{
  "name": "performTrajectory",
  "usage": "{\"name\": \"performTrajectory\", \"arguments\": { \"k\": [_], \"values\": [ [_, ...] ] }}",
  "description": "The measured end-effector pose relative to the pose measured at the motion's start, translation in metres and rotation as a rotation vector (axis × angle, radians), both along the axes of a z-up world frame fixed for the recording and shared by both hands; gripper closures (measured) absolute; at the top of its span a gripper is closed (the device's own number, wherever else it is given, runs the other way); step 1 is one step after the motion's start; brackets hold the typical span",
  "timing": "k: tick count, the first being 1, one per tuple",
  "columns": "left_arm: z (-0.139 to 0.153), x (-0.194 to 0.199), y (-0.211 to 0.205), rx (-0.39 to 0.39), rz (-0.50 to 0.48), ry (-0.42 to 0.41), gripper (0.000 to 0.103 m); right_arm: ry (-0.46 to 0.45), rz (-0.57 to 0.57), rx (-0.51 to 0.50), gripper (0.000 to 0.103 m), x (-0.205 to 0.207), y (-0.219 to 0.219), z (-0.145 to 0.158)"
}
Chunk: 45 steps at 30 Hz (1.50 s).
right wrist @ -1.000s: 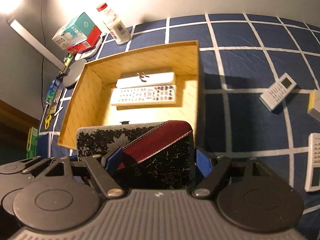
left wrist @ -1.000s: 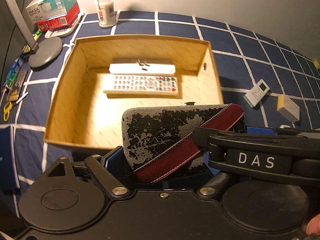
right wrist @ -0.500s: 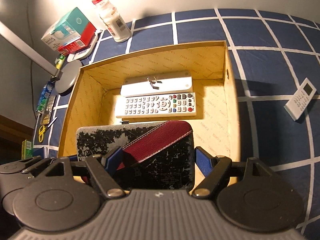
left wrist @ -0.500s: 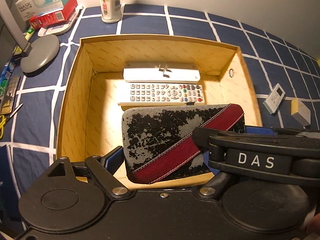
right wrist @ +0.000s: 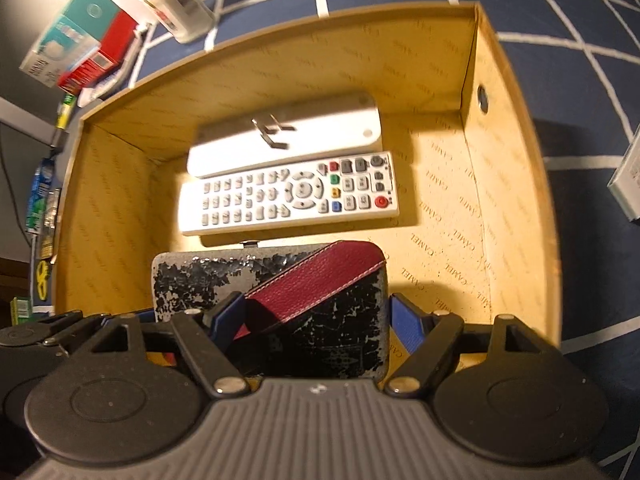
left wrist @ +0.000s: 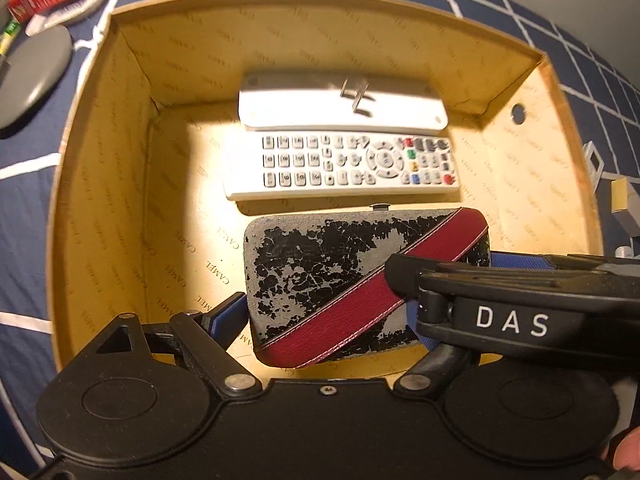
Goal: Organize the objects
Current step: 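Lower the phone case into the box beside the grey remote and release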
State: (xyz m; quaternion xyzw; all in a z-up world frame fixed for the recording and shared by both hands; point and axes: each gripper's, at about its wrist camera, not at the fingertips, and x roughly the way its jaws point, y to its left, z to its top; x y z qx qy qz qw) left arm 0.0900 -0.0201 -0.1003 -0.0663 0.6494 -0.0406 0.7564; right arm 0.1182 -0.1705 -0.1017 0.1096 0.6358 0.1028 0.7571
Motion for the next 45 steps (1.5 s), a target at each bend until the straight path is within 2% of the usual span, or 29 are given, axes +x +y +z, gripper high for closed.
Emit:
{"name": "performTrajectory", "arguments": {
  "k": [14, 29, 37, 45],
  "values": [
    [-0.029, 0.021, 0.013, -0.032, 0.003, 0.063, 0.019, 0.073, -0.001, -0.022, 0.026, 0.022, 0.008, -0.031],
    [-0.032, 0.027, 0.016, -0.037, 0.020, 0.084, 0.018, 0.100, 0.001, -0.022, 0.025, 0.032, 0.005, -0.038],
    [-0.014, 0.020, 0.020, -0.023, 0.042, 0.043, 0.018, 0.067, 0.022, -0.029, 0.025, 0.030, 0.009, -0.030],
    [0.023, -0.003, 0.019, -0.007, 0.081, -0.033, 0.018, -0.014, 0.046, -0.017, 0.024, 0.014, 0.007, 0.007]
  ]
}}
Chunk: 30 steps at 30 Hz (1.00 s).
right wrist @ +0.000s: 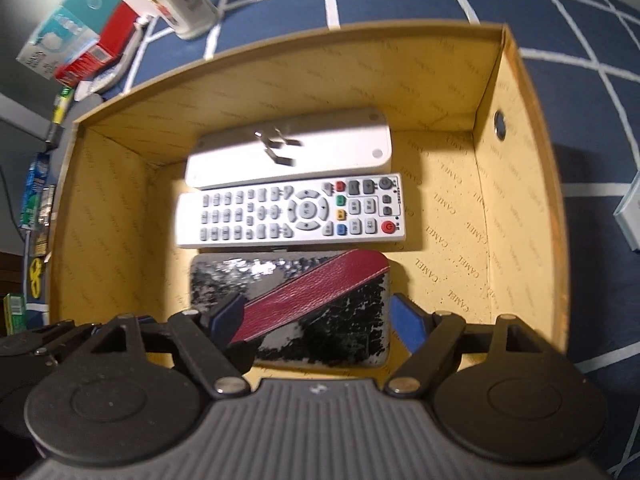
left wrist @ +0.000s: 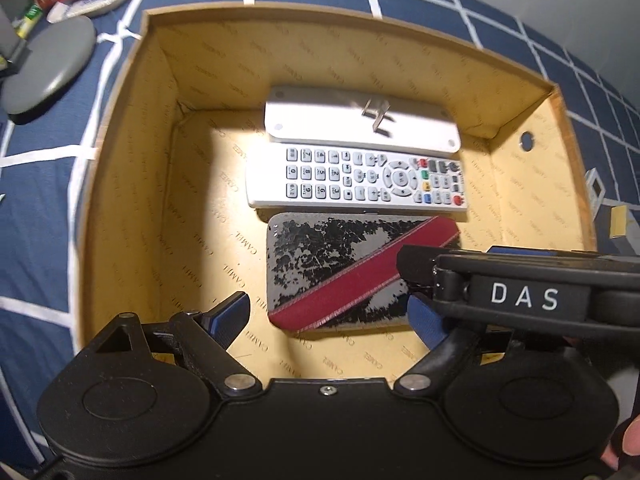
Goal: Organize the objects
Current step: 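Lower the phone case into the box beside the grey remote and release, then move the right tool out of the box toward the white AC remote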
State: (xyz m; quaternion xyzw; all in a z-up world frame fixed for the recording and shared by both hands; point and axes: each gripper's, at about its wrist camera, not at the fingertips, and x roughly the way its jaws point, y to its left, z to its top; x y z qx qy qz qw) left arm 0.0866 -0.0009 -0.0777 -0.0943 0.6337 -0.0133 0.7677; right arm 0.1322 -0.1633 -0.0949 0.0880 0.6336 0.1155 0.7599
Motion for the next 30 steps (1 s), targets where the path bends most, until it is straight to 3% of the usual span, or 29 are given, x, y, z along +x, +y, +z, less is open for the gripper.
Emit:
{"name": "performTrajectory", "arguments": {
  "k": [8, 19, 30],
  "values": [
    [0.040, -0.030, -0.005, 0.026, 0.056, -0.074, 0.012, -0.091, 0.036, 0.025, 0.020, -0.023, -0.010, 0.043],
    [0.070, -0.058, -0.028, 0.073, 0.101, -0.122, 0.001, -0.176, 0.077, 0.044, 0.000, -0.045, -0.045, 0.087],
    [0.082, -0.067, -0.090, 0.110, 0.122, -0.139, 0.000, -0.203, 0.082, 0.054, 0.000, -0.057, -0.117, 0.100]
  ]
}}
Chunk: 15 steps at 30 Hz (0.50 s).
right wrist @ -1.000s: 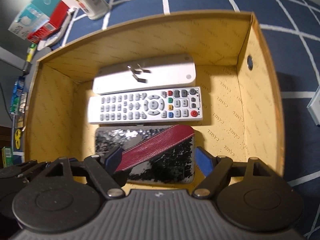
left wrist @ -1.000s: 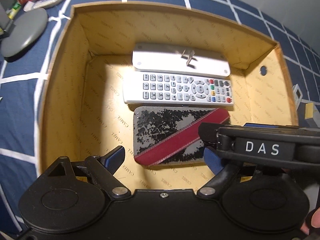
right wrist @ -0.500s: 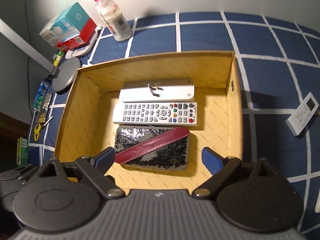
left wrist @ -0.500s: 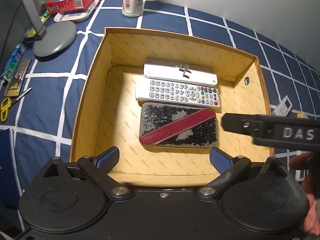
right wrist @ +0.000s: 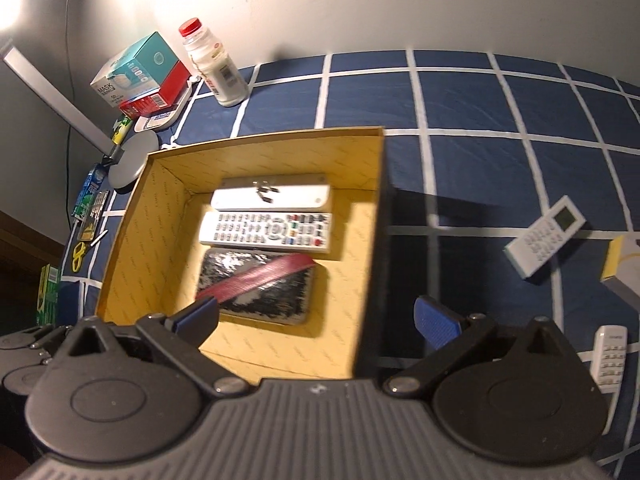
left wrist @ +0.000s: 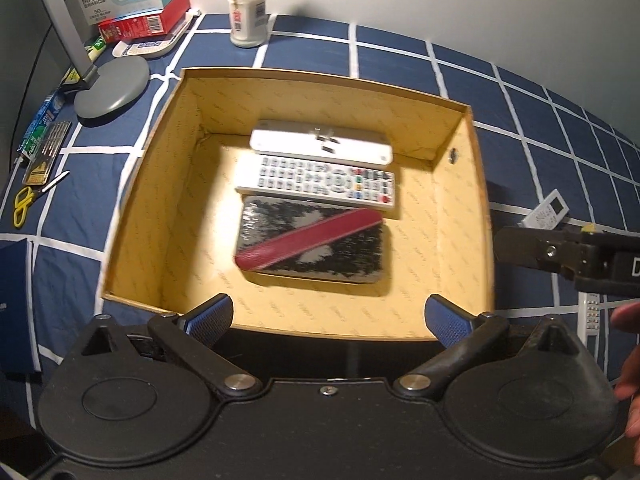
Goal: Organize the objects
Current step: 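Move the right tool out of the box toward the white AC remote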
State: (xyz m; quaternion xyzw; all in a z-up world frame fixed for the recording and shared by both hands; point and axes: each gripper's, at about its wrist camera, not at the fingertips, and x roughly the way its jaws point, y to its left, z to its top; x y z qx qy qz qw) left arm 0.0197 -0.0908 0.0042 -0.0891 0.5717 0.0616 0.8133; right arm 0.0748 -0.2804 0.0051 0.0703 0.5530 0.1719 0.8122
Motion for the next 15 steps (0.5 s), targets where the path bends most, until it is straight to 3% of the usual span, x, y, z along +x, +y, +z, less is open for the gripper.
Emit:
{"name": "performTrajectory", "arguments": {
  "k": [15],
  "values": [
    [0.000, 0.005, -0.129, 0.037, 0.031, -0.022, 0.000, -0.015, 0.080, -0.032, 0.000, 0.007, -0.128, 0.011]
  ]
}}
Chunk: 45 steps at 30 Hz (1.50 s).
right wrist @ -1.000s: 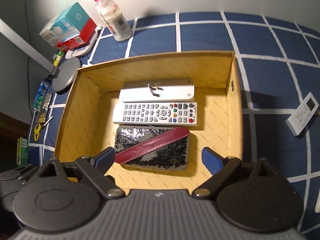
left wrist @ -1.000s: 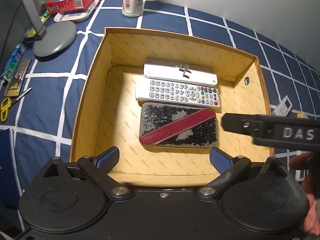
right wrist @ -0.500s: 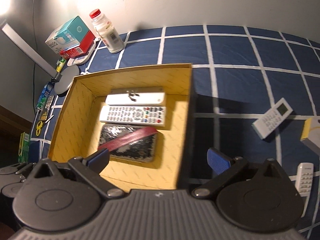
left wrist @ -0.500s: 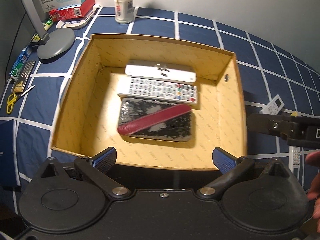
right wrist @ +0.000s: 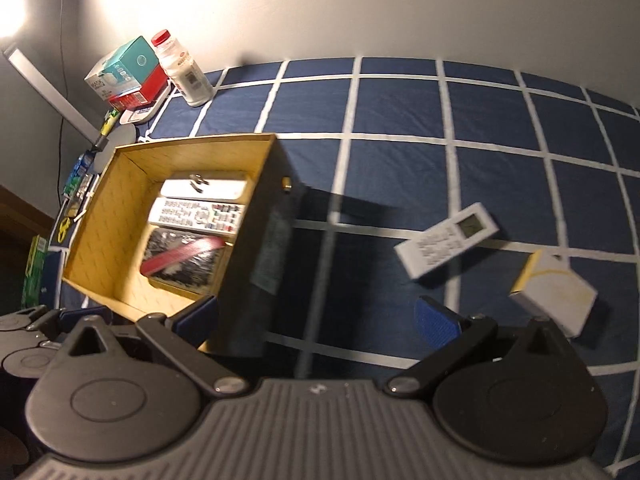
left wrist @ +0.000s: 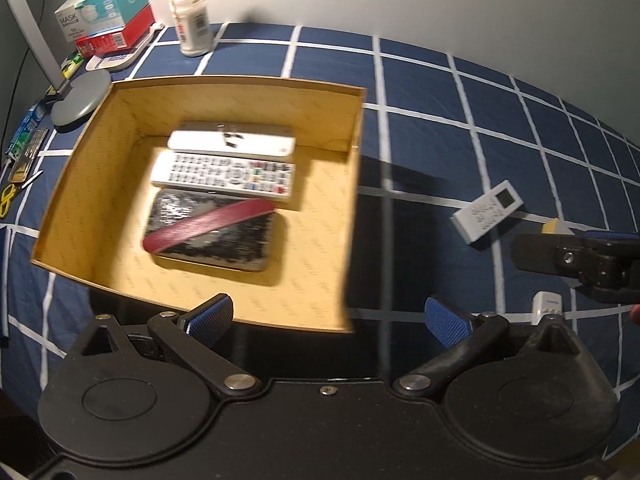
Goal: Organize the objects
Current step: 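Move the right tool out of the box toward the white AC remote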
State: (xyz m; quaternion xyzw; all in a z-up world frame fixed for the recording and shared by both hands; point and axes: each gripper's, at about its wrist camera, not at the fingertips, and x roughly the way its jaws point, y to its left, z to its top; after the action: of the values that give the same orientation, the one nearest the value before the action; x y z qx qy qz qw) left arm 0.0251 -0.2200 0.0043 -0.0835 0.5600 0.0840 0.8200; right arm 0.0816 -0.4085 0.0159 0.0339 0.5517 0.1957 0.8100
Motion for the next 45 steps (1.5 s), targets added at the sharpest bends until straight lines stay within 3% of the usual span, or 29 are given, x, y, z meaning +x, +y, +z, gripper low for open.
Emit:
{"name": "performTrajectory", "arguments": {
  "k": [11, 22, 35, 45],
  "values": [
    [-0.021, 0.012, -0.064, -0.006, 0.097, -0.001, 0.000, -0.004, 0.077, -0.033, 0.000, 0.025, -0.078, -0.008],
    [-0.046, 0.044, -0.095, 0.008, 0.202, 0.033, 0.000, 0.007, 0.172, -0.073, 0.000, 0.070, -0.104, -0.025],
    [-0.100, 0.105, -0.106, -0.023, 0.280, 0.139, 0.000, 0.127, 0.227, -0.082, 0.000, 0.154, -0.101, -0.088],
    [-0.136, 0.143, -0.113, -0.052, 0.306, 0.190, 0.000, 0.222, 0.297, -0.082, 0.003, 0.194, -0.089, -0.141]
  ]
}}
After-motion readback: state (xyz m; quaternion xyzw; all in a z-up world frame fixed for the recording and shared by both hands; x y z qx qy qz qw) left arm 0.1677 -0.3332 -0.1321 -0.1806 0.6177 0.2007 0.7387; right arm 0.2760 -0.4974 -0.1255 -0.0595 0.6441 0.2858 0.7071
